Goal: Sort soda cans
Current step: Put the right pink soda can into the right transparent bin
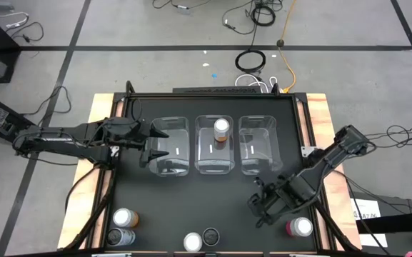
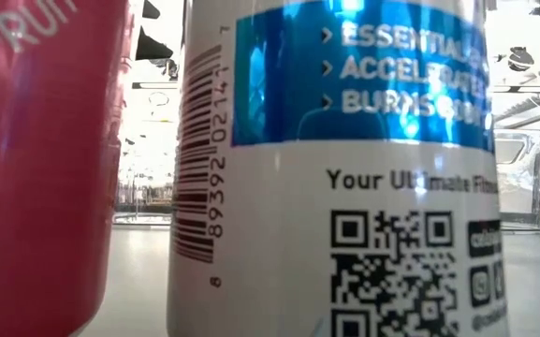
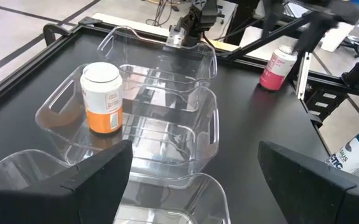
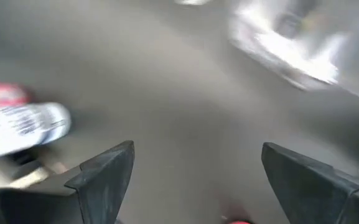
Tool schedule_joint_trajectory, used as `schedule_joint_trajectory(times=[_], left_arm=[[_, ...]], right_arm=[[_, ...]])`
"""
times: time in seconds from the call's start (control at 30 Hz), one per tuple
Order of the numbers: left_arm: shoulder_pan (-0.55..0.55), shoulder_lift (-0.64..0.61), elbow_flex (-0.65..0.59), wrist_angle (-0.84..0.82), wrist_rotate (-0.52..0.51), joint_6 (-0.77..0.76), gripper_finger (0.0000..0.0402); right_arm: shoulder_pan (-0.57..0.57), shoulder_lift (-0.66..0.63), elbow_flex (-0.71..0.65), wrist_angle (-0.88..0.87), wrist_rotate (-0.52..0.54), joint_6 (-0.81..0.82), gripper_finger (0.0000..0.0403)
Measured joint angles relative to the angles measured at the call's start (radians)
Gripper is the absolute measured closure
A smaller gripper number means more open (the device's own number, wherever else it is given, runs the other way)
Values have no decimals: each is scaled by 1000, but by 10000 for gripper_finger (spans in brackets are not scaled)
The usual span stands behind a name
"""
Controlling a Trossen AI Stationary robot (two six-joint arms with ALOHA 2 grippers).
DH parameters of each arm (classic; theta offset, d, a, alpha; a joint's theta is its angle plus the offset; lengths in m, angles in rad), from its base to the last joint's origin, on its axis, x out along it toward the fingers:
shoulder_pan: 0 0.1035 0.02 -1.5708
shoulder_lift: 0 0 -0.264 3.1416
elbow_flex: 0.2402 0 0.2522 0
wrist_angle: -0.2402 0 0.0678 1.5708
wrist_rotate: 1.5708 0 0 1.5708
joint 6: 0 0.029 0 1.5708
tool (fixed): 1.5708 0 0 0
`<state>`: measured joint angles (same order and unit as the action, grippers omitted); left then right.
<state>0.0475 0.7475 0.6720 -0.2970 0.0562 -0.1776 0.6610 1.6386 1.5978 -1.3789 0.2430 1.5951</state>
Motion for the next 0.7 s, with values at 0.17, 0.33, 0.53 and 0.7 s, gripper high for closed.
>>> schedule_joint_trajectory(times=[0.17, 0.33, 0.53, 0.7], left_arm=[[0, 0, 0, 0, -2, 0, 47], [0, 0, 0, 1, -5, 0, 47], [0, 0, 0, 2, -6, -1, 47], [-2, 0, 0, 3, -6, -2, 47]], right_arm=[[-34, 7, 0, 199, 16, -298, 58], [-48, 29, 0, 253, 2, -535, 58], [-53, 43, 0, 195, -53, -627, 58], [-40, 43, 0, 169, -66, -647, 58]])
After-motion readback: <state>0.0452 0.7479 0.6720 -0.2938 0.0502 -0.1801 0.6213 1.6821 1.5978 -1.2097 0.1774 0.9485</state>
